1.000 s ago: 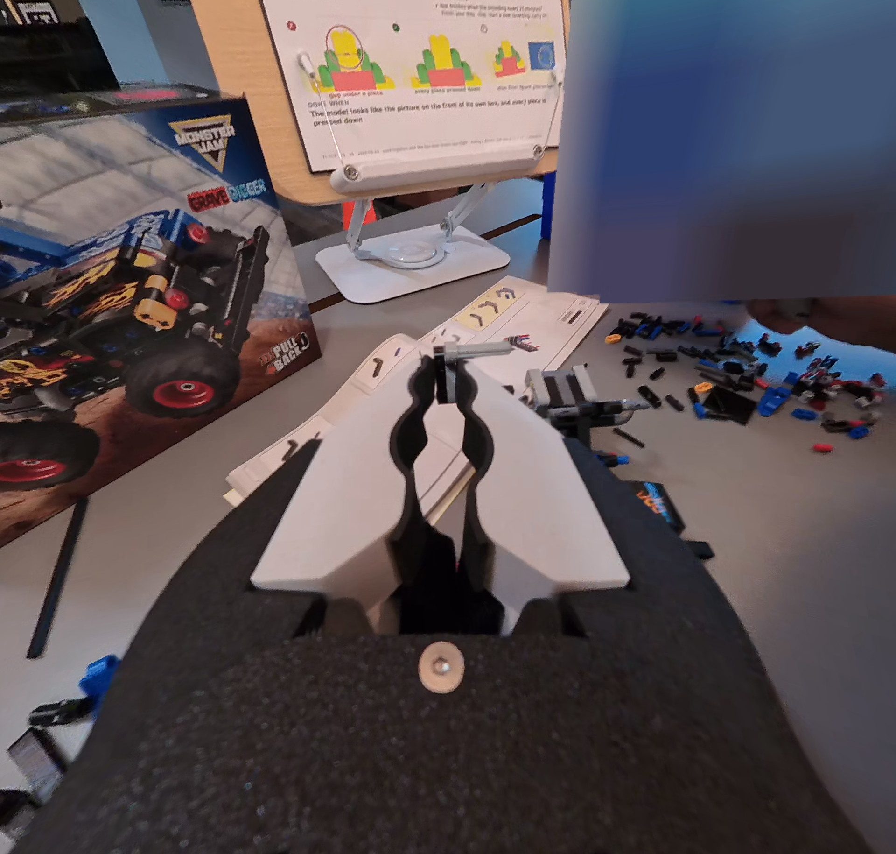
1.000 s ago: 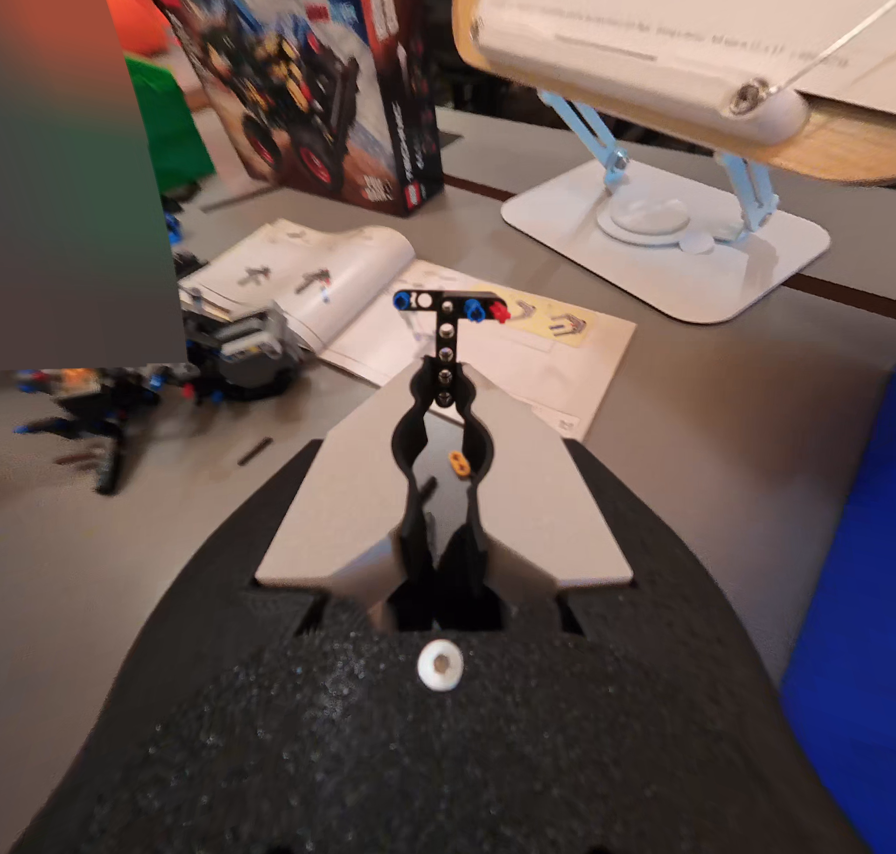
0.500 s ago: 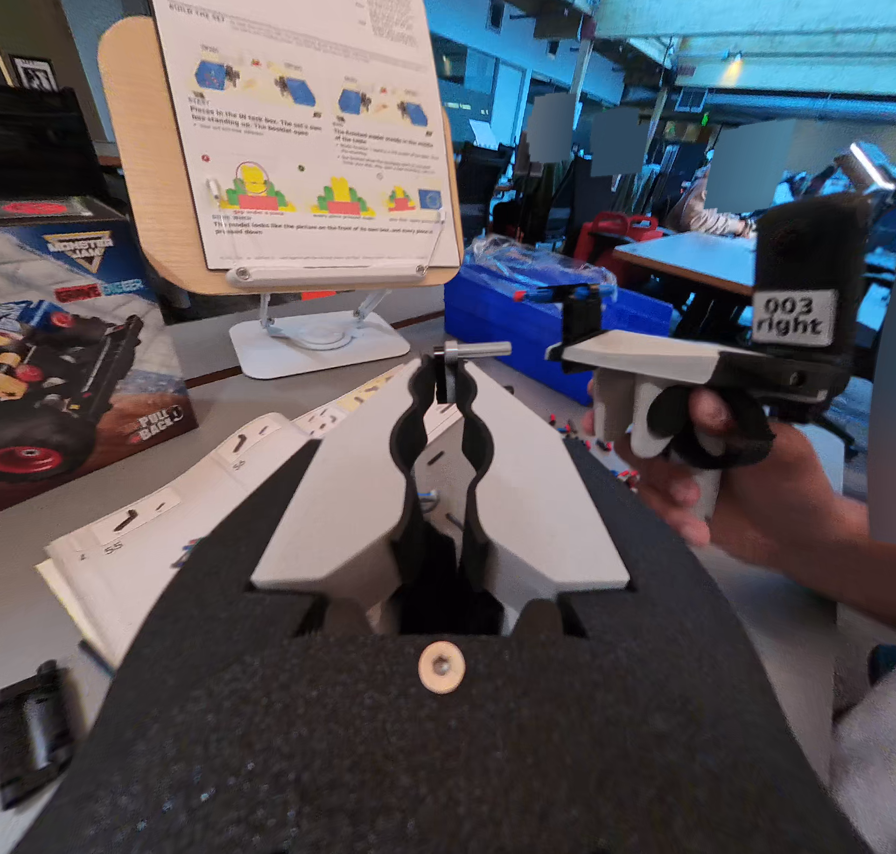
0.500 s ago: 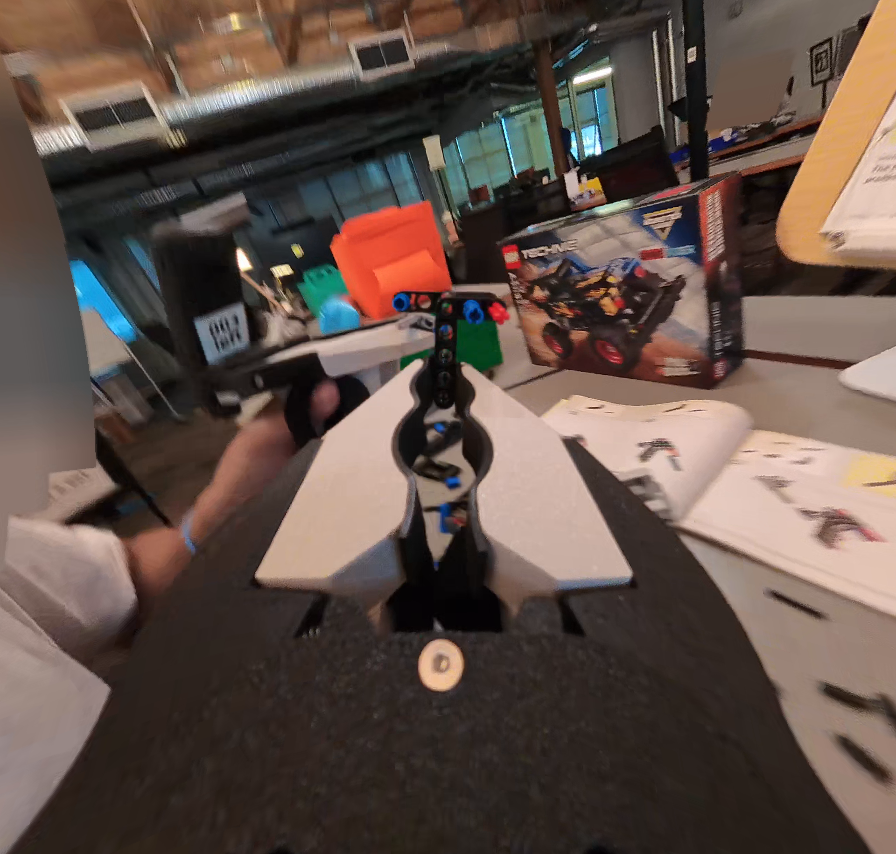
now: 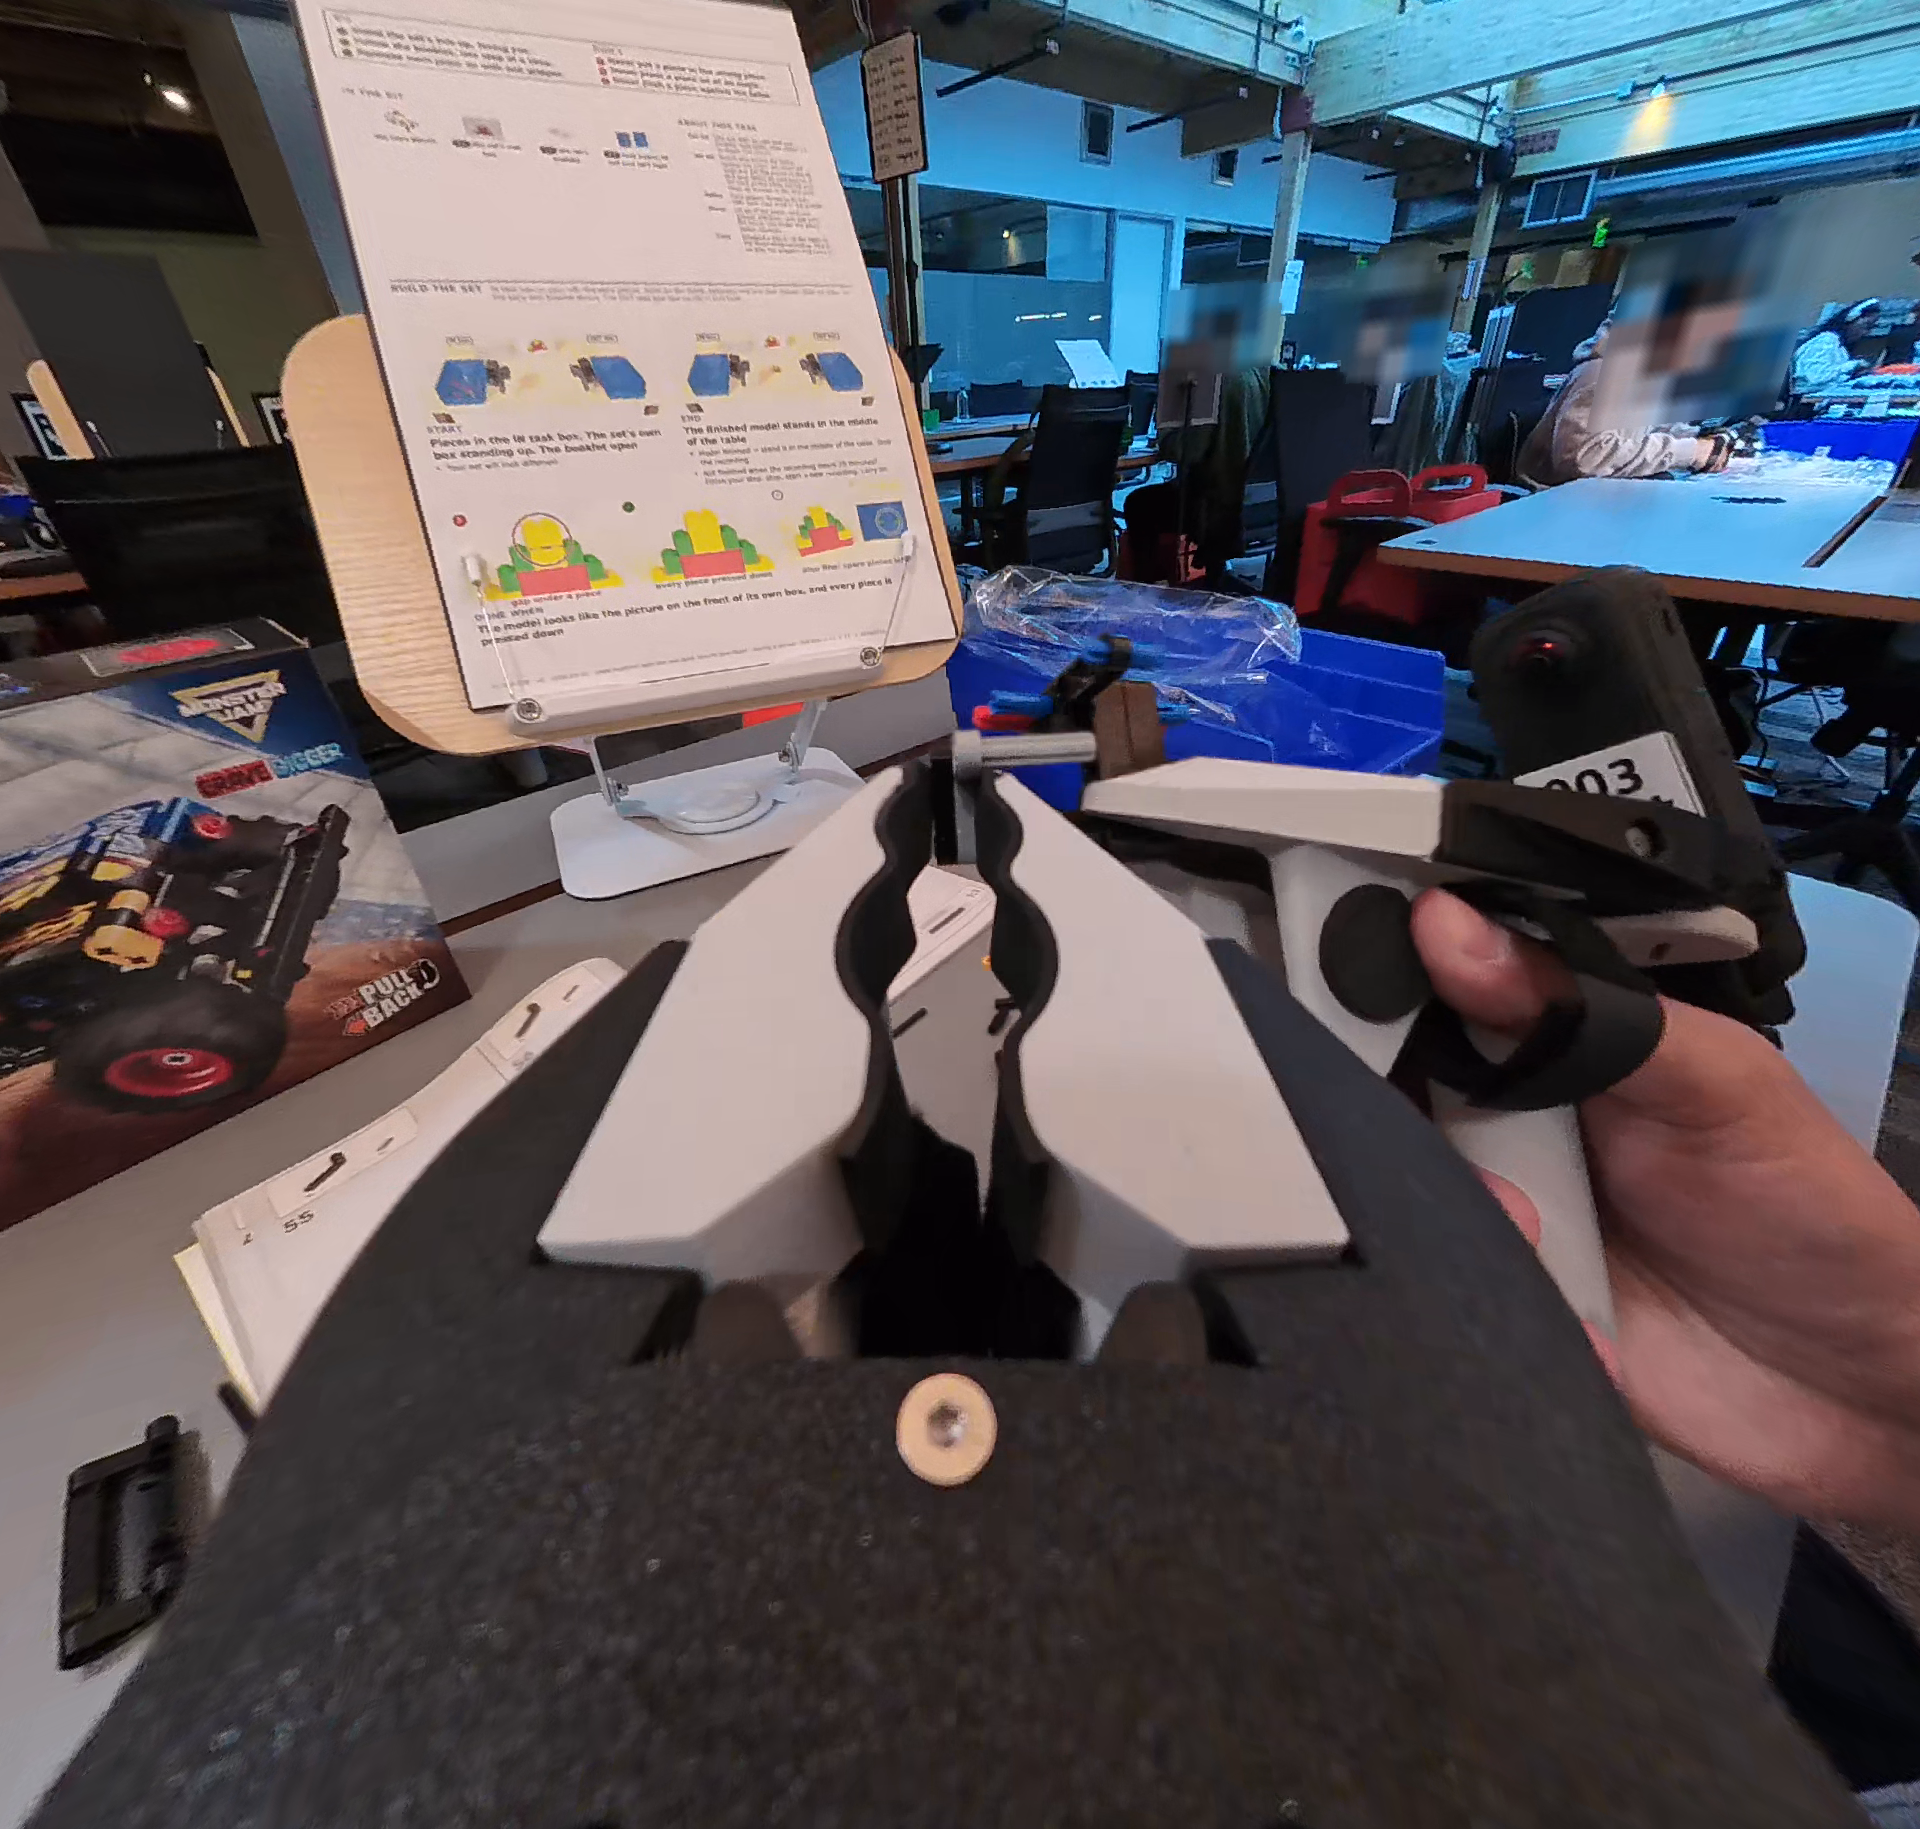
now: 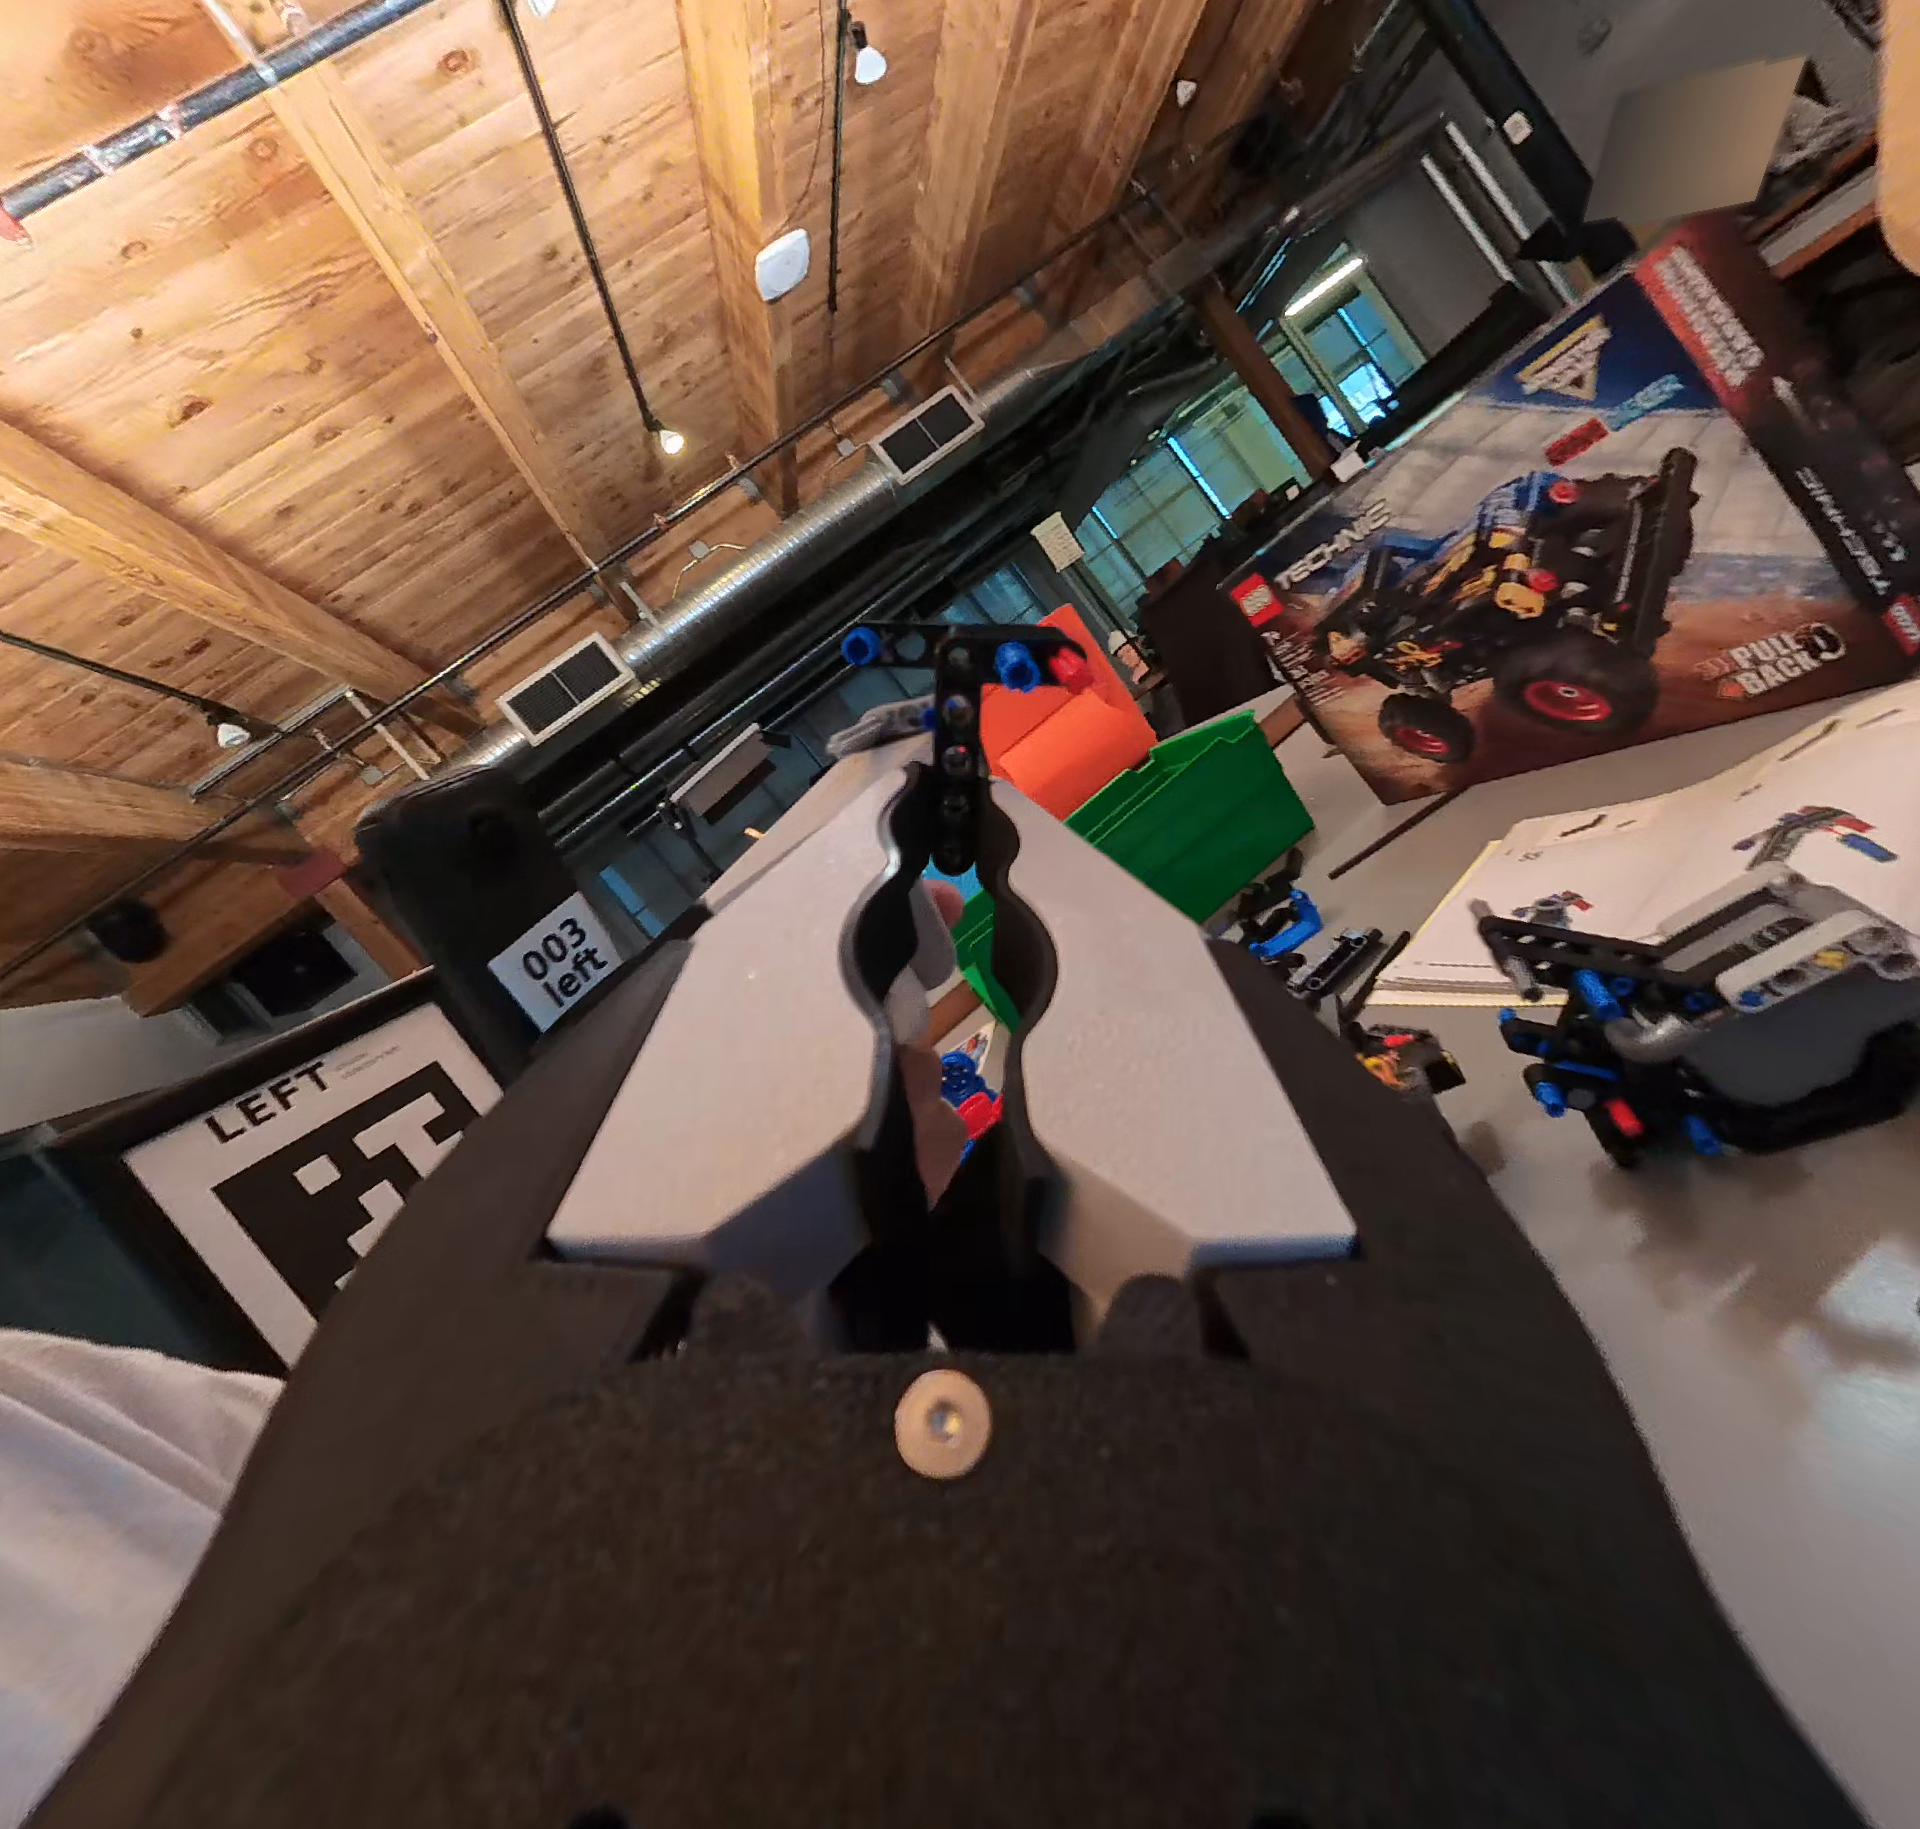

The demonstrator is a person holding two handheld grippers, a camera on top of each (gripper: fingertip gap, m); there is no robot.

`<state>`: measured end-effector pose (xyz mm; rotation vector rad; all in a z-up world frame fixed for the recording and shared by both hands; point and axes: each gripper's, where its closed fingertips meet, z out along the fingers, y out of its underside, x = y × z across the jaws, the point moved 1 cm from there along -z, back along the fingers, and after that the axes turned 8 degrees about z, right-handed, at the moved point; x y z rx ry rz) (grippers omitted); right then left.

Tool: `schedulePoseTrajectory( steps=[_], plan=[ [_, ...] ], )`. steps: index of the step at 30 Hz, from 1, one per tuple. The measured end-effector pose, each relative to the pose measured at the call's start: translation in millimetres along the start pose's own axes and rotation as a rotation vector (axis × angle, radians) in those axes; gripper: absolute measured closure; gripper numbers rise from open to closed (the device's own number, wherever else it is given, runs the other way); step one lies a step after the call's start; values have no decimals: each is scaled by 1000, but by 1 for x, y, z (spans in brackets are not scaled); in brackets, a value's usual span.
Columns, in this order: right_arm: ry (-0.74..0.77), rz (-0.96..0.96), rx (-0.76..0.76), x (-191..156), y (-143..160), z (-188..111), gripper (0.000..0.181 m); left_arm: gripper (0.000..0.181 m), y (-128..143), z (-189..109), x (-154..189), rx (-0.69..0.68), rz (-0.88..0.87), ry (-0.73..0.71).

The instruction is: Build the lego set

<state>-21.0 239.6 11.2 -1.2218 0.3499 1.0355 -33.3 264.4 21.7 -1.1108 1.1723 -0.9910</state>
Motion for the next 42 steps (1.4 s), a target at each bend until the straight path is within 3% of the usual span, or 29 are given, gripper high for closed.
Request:
schedulePoseTrajectory(
  steps=[11,24,32,37,42],
  plan=[
    [-53,-64,4,-10,10,5,175,175,-6,-5,1,17,17,-15],
    [36,-471,25,-8,11,7,175,175,-8,-8,2,96,84,-50],
    [31,-485,23,-2,12,7,175,175,-3,-6,8,147,93,-79],
    [59,-464,1,7,11,6,175,175,5,1,5,111,51,-51],
    [71,-447,-23,12,6,4,177,170,5,6,7,65,-55,99]
  ],
)
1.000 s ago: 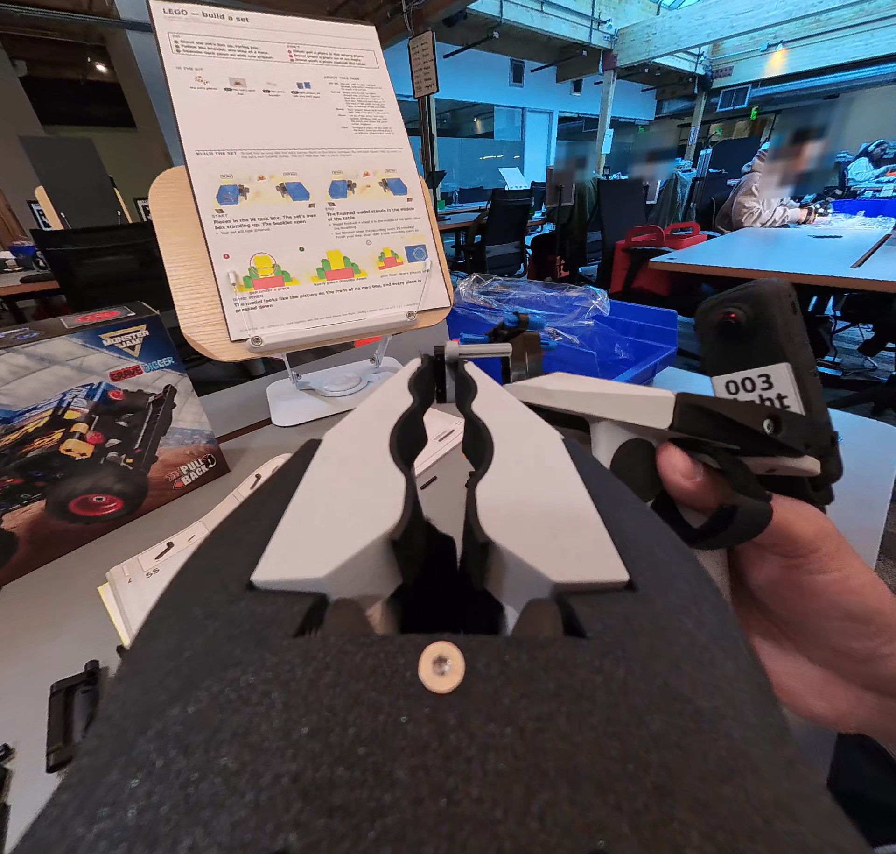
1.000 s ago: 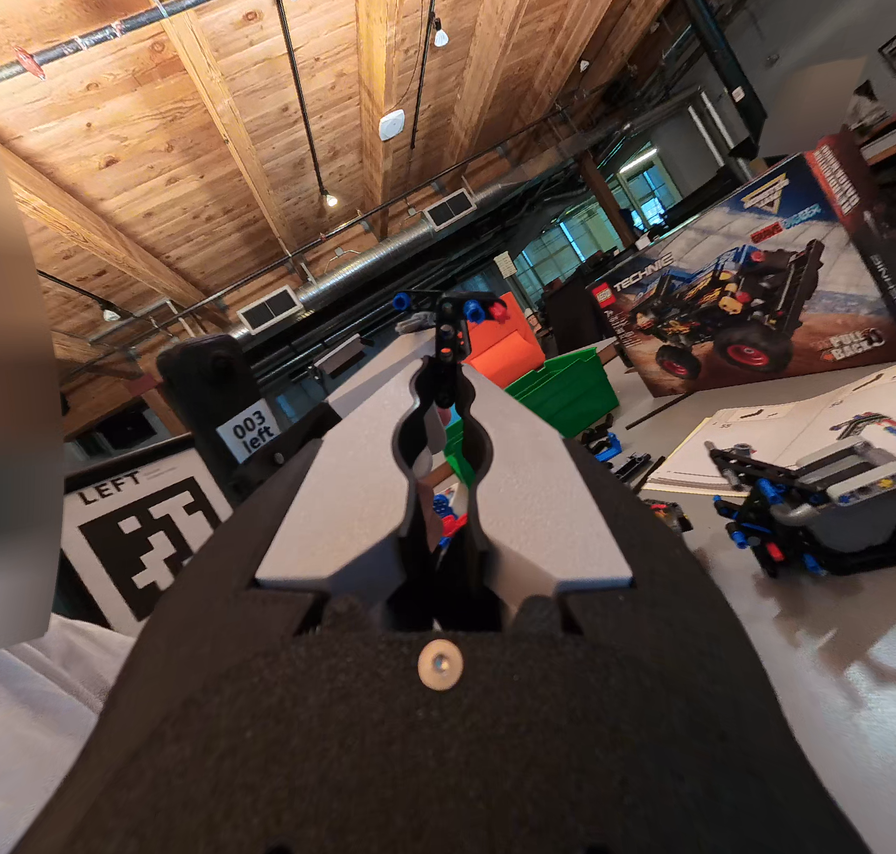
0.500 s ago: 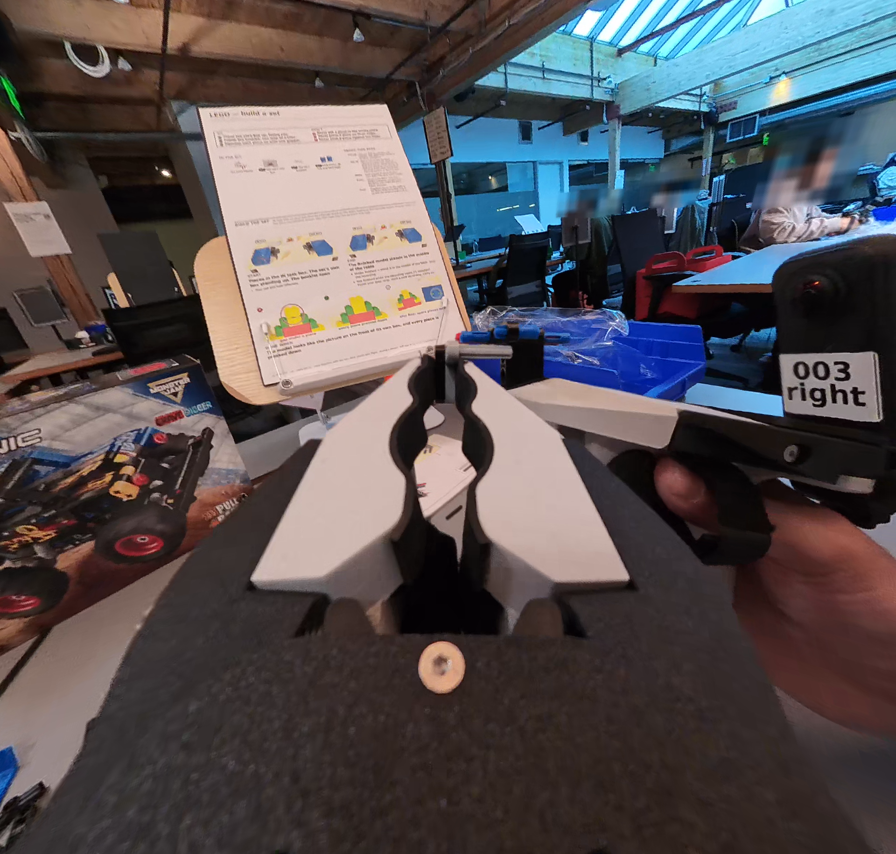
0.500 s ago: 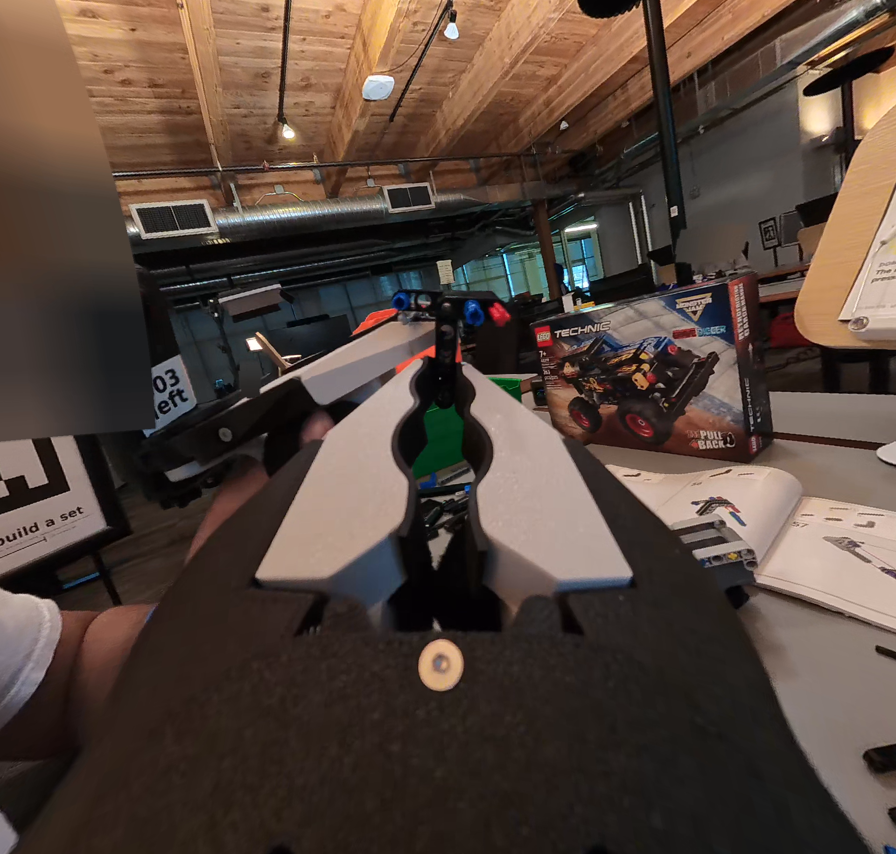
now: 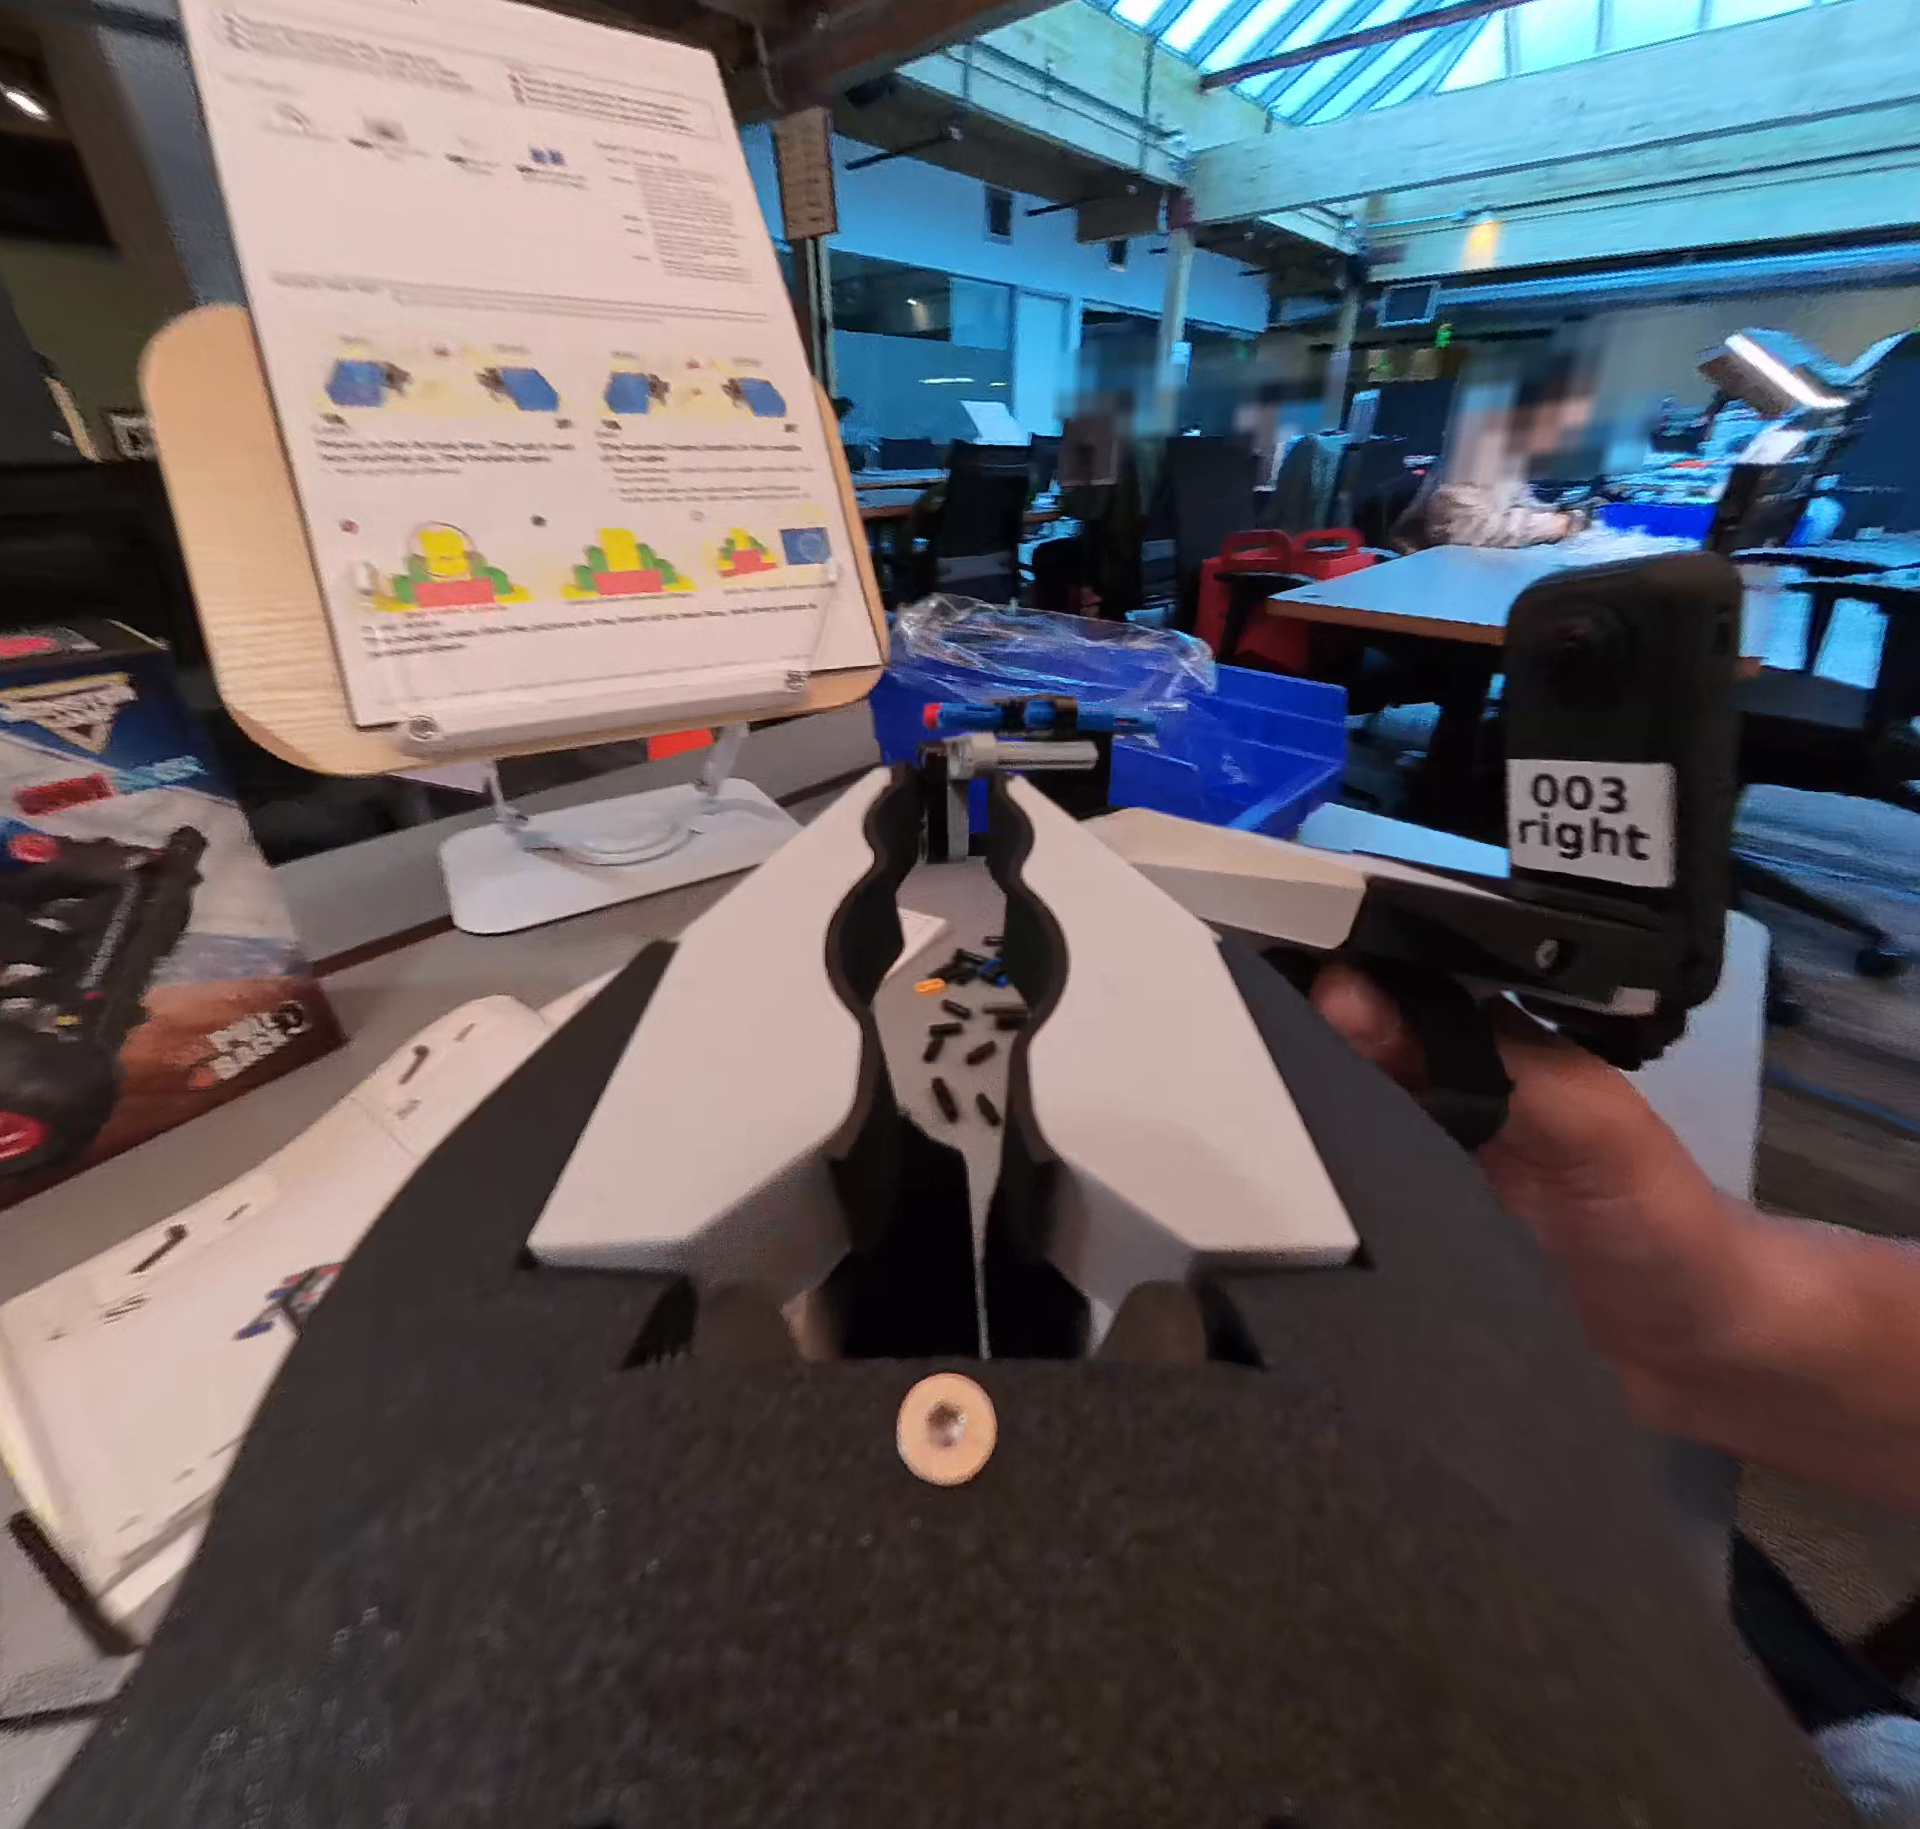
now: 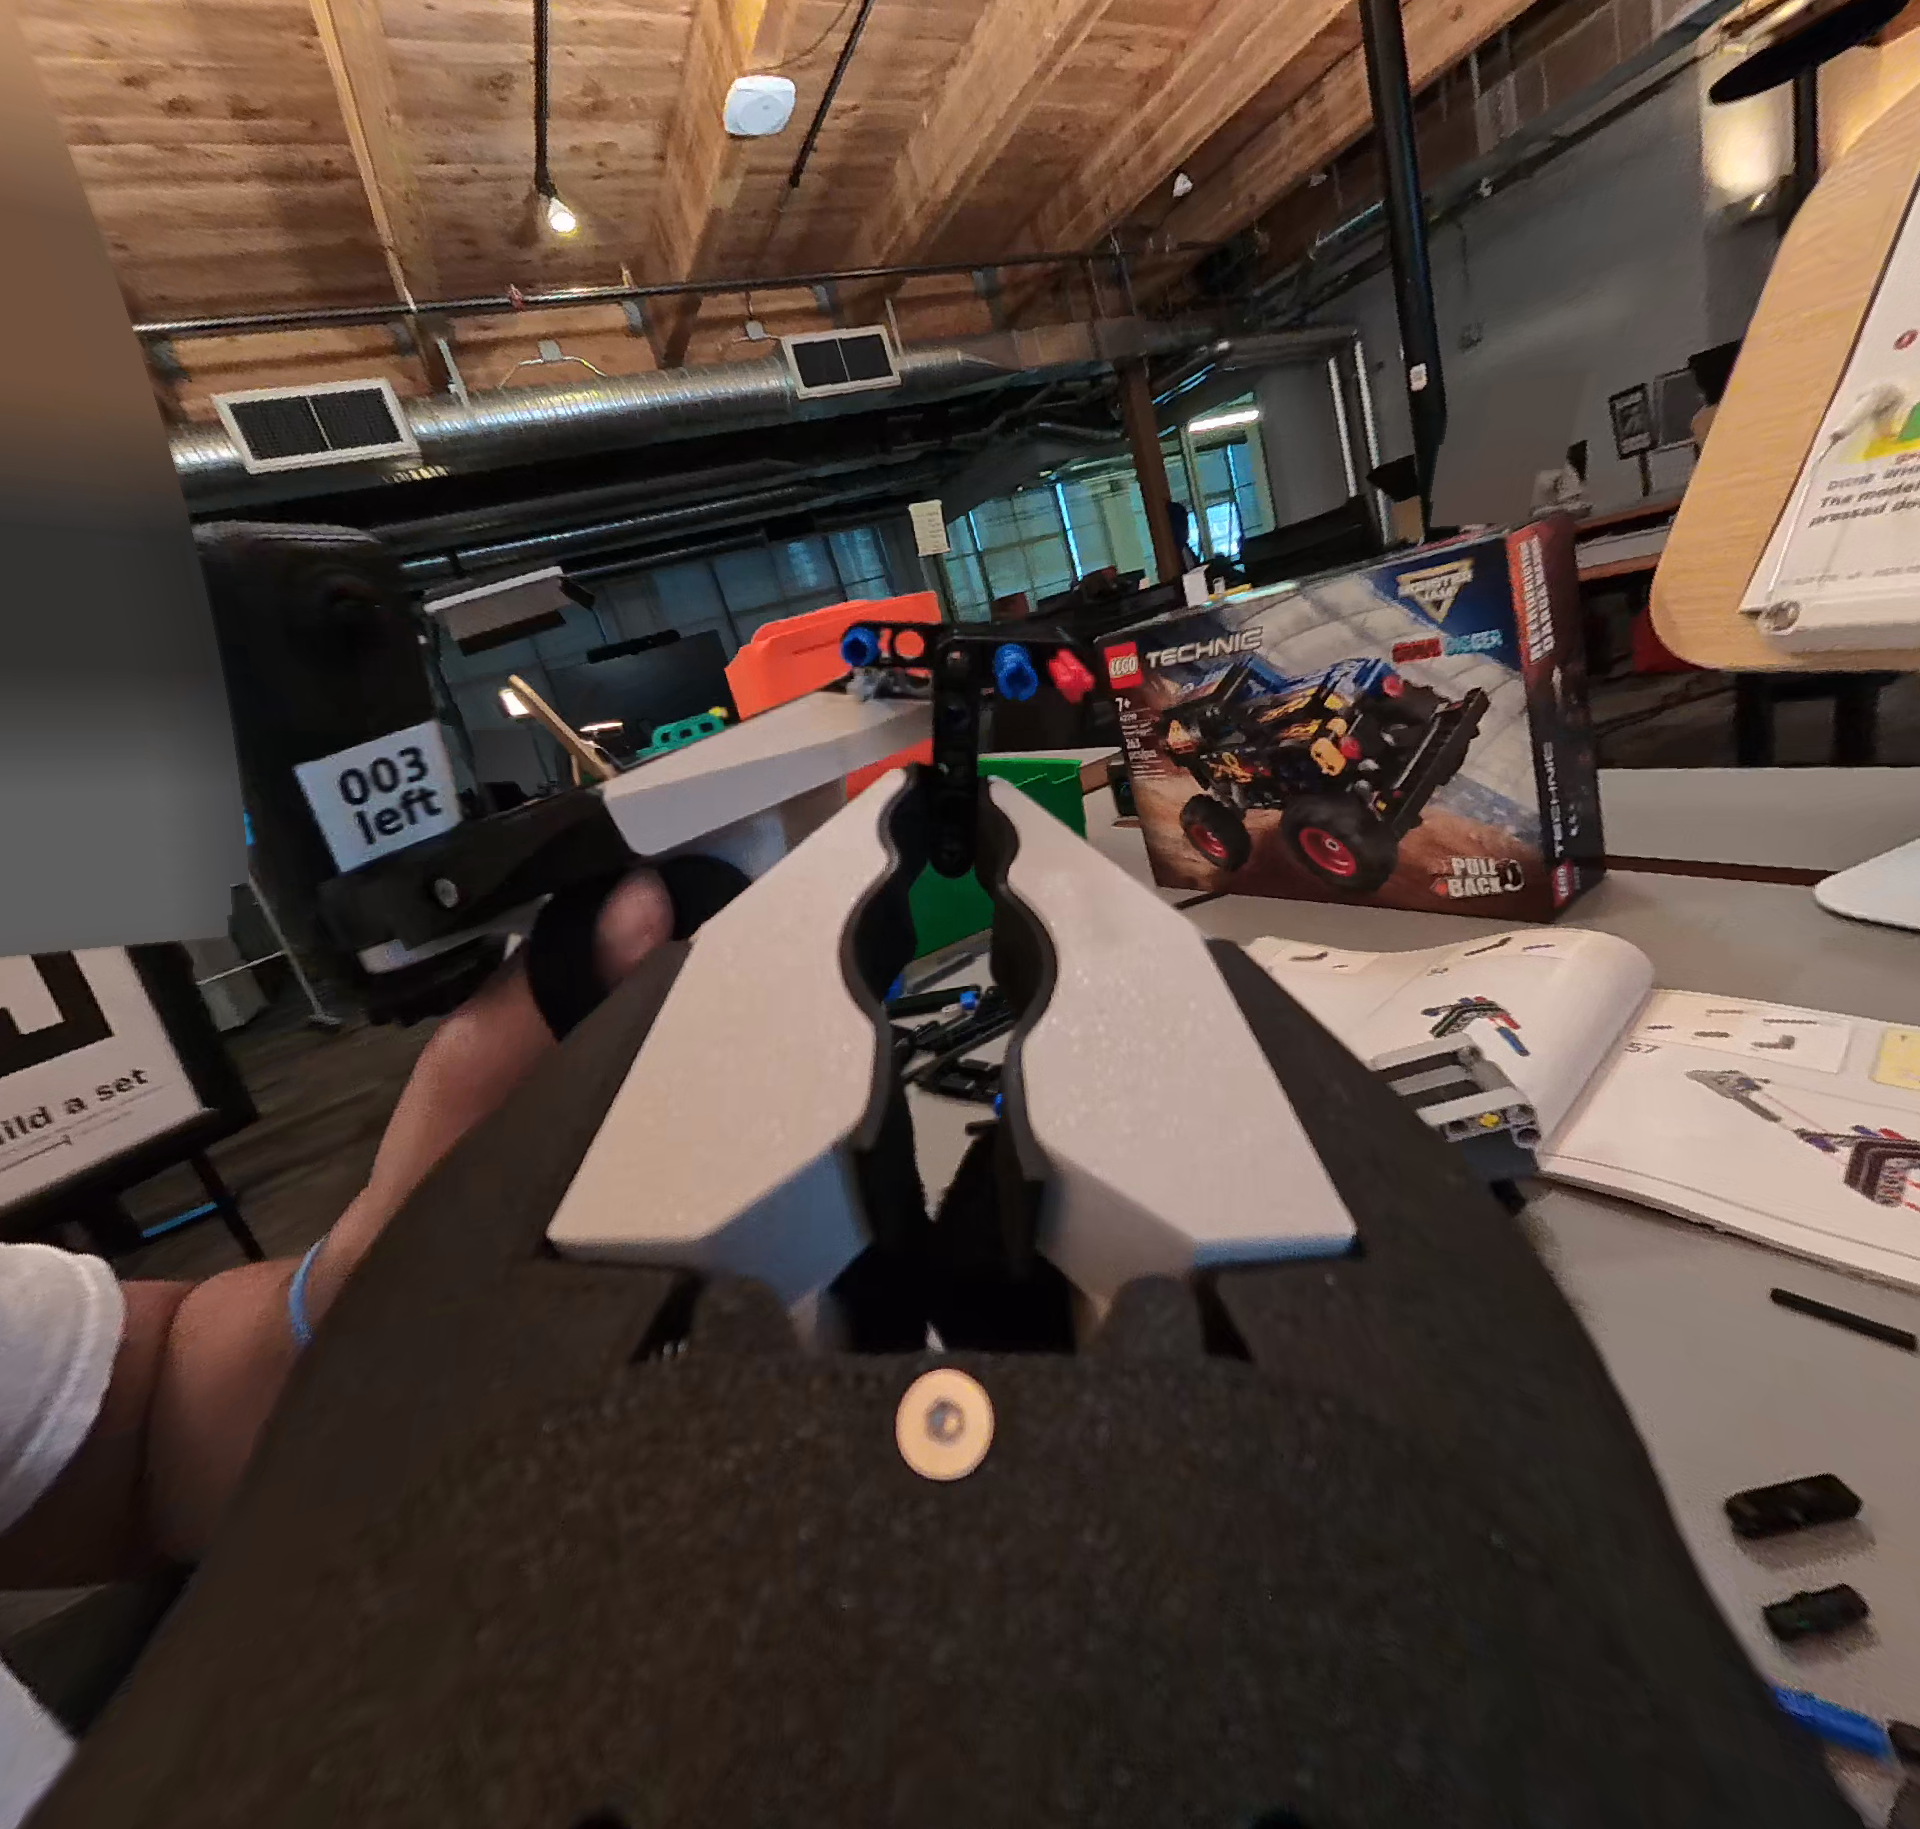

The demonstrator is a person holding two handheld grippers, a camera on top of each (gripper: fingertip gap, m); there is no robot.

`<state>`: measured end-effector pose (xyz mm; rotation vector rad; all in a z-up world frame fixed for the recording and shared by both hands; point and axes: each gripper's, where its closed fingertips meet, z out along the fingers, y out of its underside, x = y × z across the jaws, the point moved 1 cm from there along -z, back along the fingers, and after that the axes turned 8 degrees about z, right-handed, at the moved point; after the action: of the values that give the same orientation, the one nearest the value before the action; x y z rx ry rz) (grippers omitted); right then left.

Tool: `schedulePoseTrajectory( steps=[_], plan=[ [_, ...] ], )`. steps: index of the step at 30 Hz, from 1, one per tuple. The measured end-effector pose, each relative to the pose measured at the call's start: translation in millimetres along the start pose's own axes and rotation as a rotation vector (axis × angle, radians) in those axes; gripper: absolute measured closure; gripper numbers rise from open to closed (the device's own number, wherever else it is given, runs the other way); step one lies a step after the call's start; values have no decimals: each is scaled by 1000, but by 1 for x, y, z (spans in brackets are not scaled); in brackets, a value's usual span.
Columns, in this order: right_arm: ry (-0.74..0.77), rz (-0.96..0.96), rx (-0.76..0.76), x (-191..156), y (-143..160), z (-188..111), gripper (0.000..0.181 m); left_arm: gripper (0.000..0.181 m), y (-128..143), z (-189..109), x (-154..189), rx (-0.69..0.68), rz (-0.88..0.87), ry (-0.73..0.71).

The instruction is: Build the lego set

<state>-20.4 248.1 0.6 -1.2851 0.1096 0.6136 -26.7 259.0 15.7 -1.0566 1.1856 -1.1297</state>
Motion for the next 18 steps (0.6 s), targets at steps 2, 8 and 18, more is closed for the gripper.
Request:
schedulePoseTrajectory(
  steps=[2,8,18],
  plan=[
    [-21,46,-23,-1,0,1,175,170,-1,0,-1,-2,1,38],
    [-69,214,-84,2,3,0,174,173,5,2,-3,-76,73,49],
    [-139,475,-186,7,14,1,175,174,16,3,-6,-139,161,65]
  ],
)
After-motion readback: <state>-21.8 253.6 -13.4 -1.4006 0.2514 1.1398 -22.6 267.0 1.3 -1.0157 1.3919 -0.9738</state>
